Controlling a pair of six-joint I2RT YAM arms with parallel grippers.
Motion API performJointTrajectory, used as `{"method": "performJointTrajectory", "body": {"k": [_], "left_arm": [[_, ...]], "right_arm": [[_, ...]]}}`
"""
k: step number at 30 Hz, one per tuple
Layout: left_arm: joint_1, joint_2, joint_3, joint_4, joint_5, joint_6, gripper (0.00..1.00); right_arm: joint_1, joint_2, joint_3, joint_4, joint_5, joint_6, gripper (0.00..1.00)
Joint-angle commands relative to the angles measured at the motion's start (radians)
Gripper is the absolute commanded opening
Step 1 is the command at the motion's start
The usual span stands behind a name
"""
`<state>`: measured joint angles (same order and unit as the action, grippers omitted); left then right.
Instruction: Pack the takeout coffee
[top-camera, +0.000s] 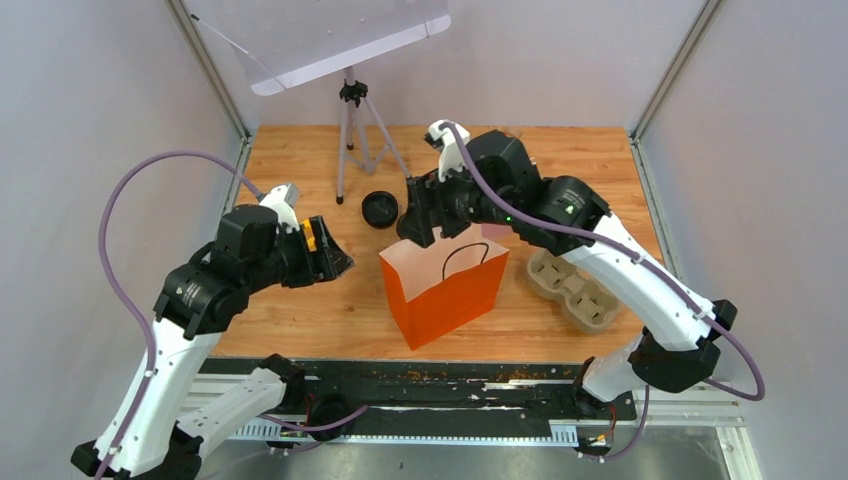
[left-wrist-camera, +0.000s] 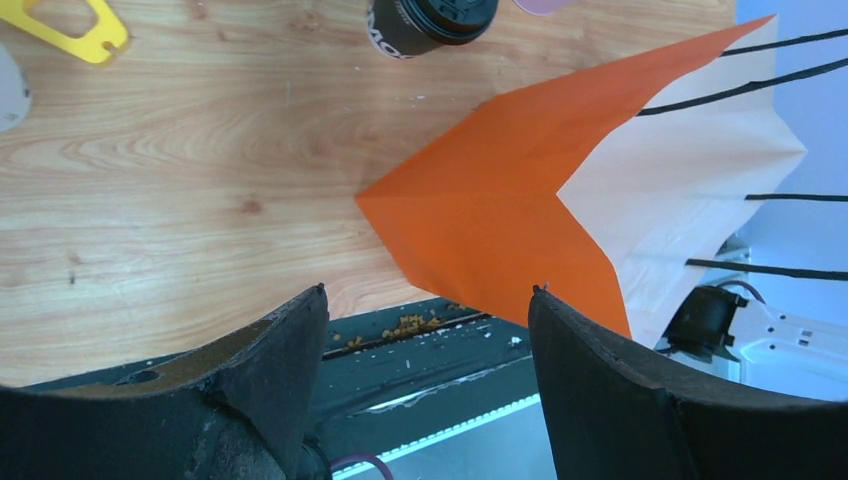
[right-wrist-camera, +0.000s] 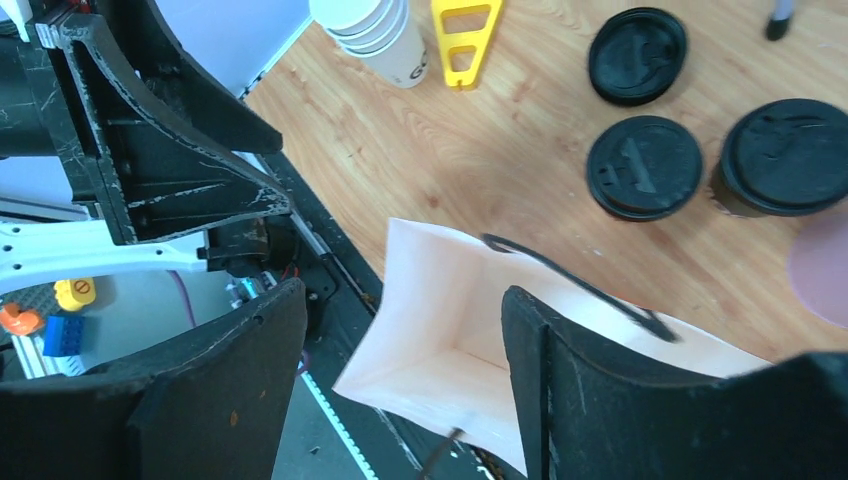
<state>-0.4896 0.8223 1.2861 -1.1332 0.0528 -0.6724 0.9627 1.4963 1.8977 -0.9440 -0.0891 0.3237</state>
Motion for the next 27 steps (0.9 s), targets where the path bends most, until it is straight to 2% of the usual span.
{"method": "performJointTrajectory", "body": {"k": [1,10,14,21,27], "left_arm": [[-0.003,0.025,0.010,0.085,0.076,-0.034,0.81],[-0.034,0.029,-0.074,0.204,0.116,-0.160,0.80],[-0.071,0.035,-0.121,0.259,0.120,-0.212,0.80],[-0.087,0.049,-0.127,0.298,0.115,-0.228,0.80],[-0.102,0.073,-0.100,0.292,0.099,-0.234,0.81]], "right_arm": [[-0.079,-0.077,0.028,-0.046,-0.026,-0.094,0.72],[-0.201,-0.135,0.016,-0.169,0.029,-0.228,0.76],[-0.249,-0.178,-0.071,-0.182,0.057,-0.253,0.77],[-0.402,-0.232,-0.197,-0.160,-0.051,-0.230,0.72],[-0.437,-0.236,-0.235,-0.138,-0.099,-0.217,0.68]]}}
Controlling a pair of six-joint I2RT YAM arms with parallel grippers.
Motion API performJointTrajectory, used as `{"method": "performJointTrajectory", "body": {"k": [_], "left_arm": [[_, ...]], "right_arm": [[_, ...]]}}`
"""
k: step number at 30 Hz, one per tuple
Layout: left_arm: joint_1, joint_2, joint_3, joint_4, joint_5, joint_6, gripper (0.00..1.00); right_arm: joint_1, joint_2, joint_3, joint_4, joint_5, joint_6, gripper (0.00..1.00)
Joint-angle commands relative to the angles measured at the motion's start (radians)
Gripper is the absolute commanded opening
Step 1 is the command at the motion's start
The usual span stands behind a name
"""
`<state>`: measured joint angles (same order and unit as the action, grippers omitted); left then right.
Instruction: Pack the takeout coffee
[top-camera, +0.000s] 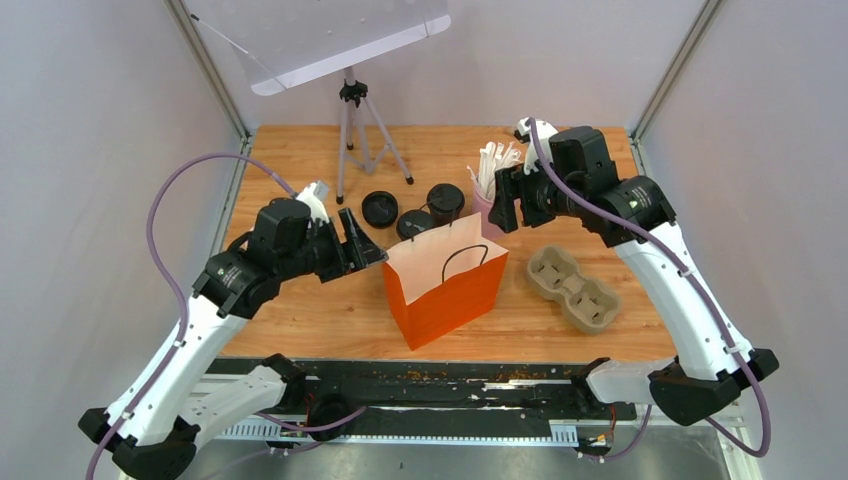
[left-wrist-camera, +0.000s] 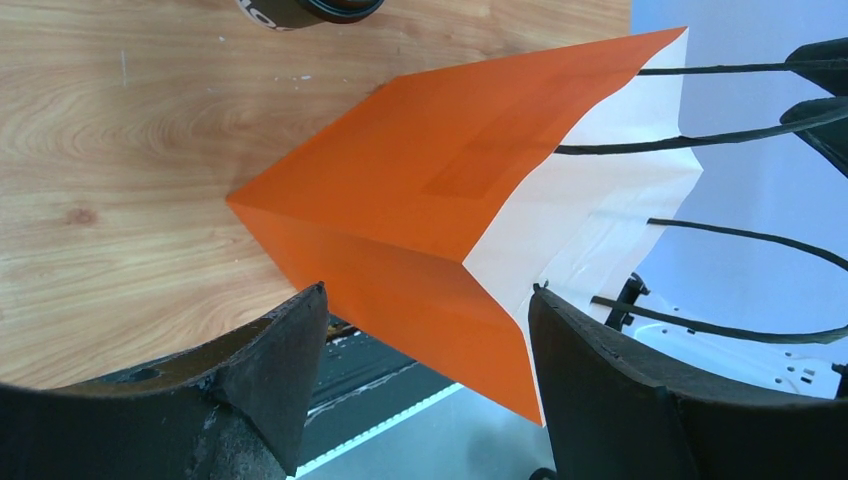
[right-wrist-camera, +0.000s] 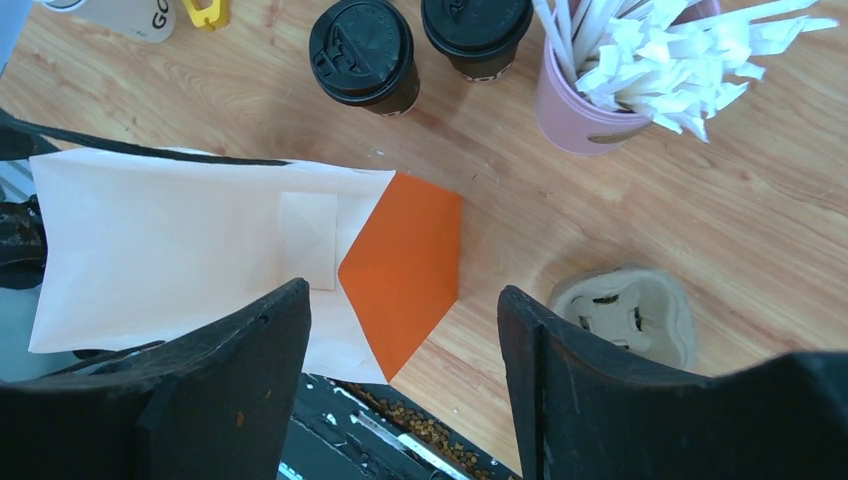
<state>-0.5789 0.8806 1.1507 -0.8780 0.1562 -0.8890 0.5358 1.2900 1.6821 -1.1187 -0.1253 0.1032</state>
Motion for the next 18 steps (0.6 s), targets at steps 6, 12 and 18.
{"method": "performJointTrajectory", "body": {"k": [6,12,18], "left_arm": [[-0.067,0.070,0.052,0.031,-0.028,-0.038,0.81],[-0.152,0.126,0.097,-0.065,-0.089,-0.054,0.80],[-0.185,0.157,0.131,-0.144,-0.117,-0.057,0.65]], "right_arm": [[-0.011,-0.029,-0.093,0.070,-0.116,-0.003,0.68],[-0.010,-0.019,-0.144,0.096,-0.164,0.006,0.68],[-0.010,-0.010,-0.146,0.087,-0.178,0.013,0.67]]}}
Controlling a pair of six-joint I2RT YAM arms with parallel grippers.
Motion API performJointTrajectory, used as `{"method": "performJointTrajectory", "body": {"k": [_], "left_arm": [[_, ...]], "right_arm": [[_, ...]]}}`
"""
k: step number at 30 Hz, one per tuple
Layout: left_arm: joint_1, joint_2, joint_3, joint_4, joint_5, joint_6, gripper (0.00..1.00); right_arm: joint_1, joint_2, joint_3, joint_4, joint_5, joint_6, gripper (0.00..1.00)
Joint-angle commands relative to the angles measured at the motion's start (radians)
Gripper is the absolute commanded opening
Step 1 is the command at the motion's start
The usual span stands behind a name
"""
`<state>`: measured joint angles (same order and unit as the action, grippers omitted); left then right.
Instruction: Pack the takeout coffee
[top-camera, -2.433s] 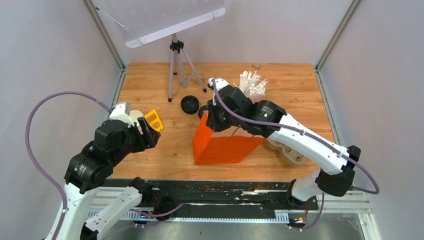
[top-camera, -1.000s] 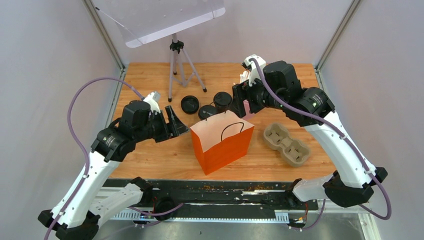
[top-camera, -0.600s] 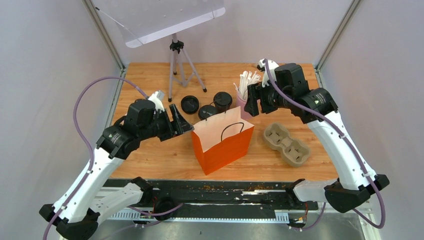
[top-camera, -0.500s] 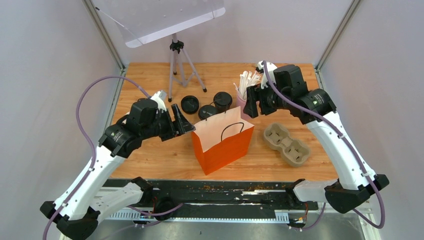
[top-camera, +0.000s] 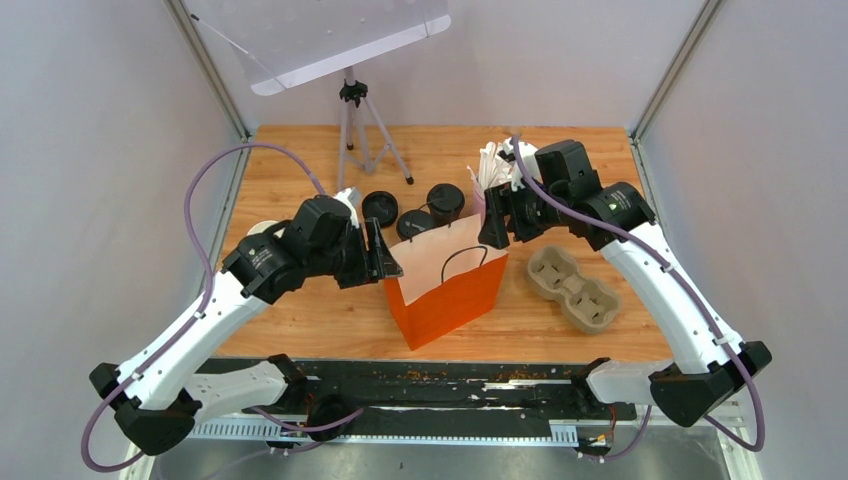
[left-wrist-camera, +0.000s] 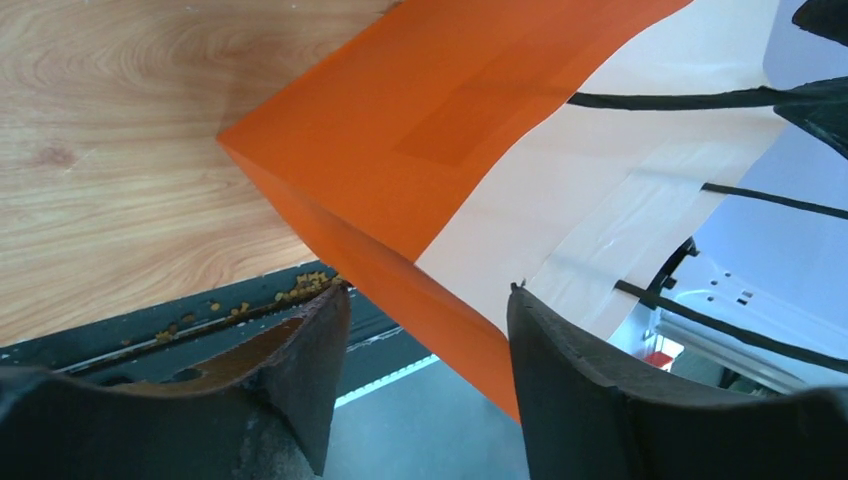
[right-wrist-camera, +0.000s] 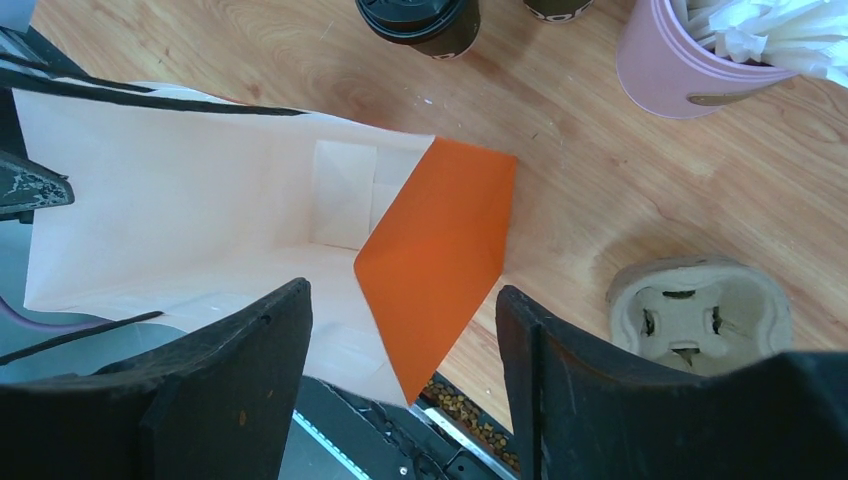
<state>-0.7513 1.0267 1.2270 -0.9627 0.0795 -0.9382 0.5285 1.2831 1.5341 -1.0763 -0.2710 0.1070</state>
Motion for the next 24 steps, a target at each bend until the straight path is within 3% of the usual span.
{"method": "performJointTrajectory", "body": {"k": [1,3,7,10,13,17,24], "left_arm": [[-0.014,0.020,0.067,-0.073,-0.041,0.001,0.62],[-0.014,0.047,0.107,-0.118,-0.052,0.027,0.54],[-0.014,0.102,0.214,-0.227,-0.130,0.103,0.24],[-0.014,0.115,0.255,-0.253,-0.151,0.164,0.15],[-0.014,0.114,0.266,-0.249,-0.141,0.221,0.12],[-0.014,0.112,0.287,-0.274,-0.126,0.308,0.11],[-0.012,0.130,0.323,-0.385,-0.216,0.397,0.21]], "right_arm": [[-0.004,-0.001,0.003,0.037,-0.036,0.012,0.67],[-0.003,0.006,0.001,0.029,-0.049,0.016,0.66],[-0.002,0.012,0.009,0.002,-0.047,0.021,0.65],[0.003,-0.002,0.024,-0.027,-0.022,0.043,0.64],[0.051,-0.013,0.030,-0.044,0.021,0.101,0.63],[0.216,-0.012,0.029,-0.026,0.141,0.225,0.63],[0.415,0.077,0.079,-0.015,0.398,0.419,0.65]]}}
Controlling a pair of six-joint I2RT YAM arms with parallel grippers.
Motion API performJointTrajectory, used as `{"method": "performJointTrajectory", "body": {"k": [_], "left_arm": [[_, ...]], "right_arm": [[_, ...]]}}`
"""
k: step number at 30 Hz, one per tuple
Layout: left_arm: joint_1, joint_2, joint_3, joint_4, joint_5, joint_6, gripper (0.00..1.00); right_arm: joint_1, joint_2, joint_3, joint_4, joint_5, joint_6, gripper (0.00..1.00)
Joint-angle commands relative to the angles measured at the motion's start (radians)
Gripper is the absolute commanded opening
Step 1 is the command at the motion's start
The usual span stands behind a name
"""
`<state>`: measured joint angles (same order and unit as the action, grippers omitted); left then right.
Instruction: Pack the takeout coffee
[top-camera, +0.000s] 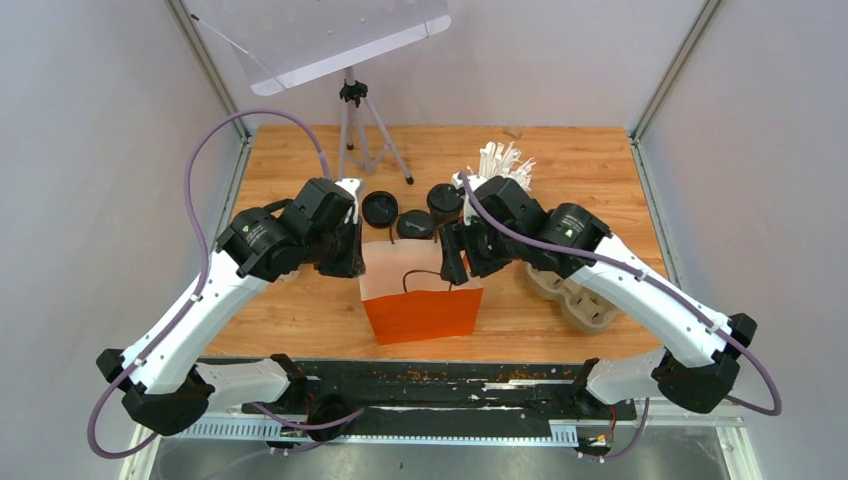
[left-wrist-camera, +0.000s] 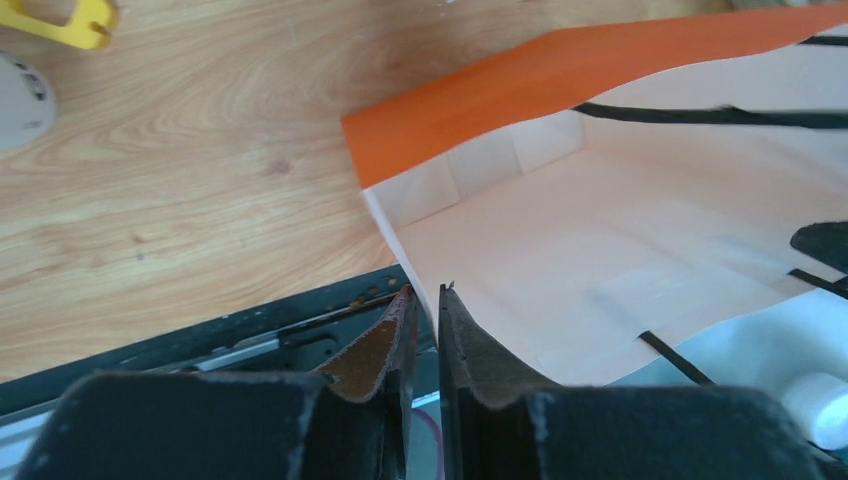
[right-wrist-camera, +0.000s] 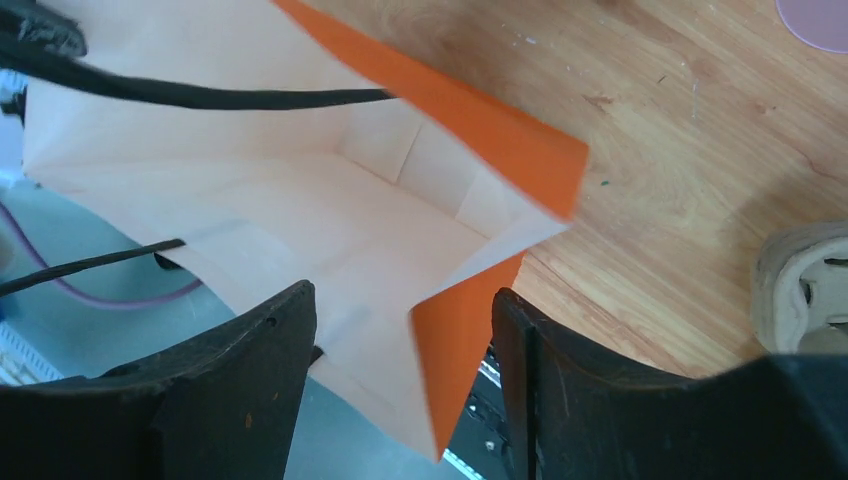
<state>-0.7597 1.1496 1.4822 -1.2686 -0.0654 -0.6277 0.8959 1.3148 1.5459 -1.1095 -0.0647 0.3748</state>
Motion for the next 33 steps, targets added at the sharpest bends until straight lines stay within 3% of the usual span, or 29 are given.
{"method": "performJointTrajectory", "body": {"k": [1,7,16,25,33], "left_arm": [[-0.003,0.004,0.069,-0.080,-0.082,0.094,0.22],[-0.003,-0.033,0.028,-0.044,-0.076,0.112,0.20],[-0.001,-0.073,0.003,-0.071,-0.122,0.081,0.19],[-0.001,-0.070,0.006,-0.064,-0.115,0.057,0.20],[0.000,-0.060,-0.002,-0.022,-0.067,0.026,0.23]], "right_arm": [[0.061,0.062,0.078,0.015,0.217,0.159,0.65],[0.078,0.140,0.128,-0.084,0.364,0.179,0.60],[0.078,0.122,0.110,-0.223,0.469,0.186,0.51],[0.078,0.080,0.022,-0.139,0.444,0.165,0.14],[0.078,0.112,0.060,-0.154,0.427,0.156,0.00]]}}
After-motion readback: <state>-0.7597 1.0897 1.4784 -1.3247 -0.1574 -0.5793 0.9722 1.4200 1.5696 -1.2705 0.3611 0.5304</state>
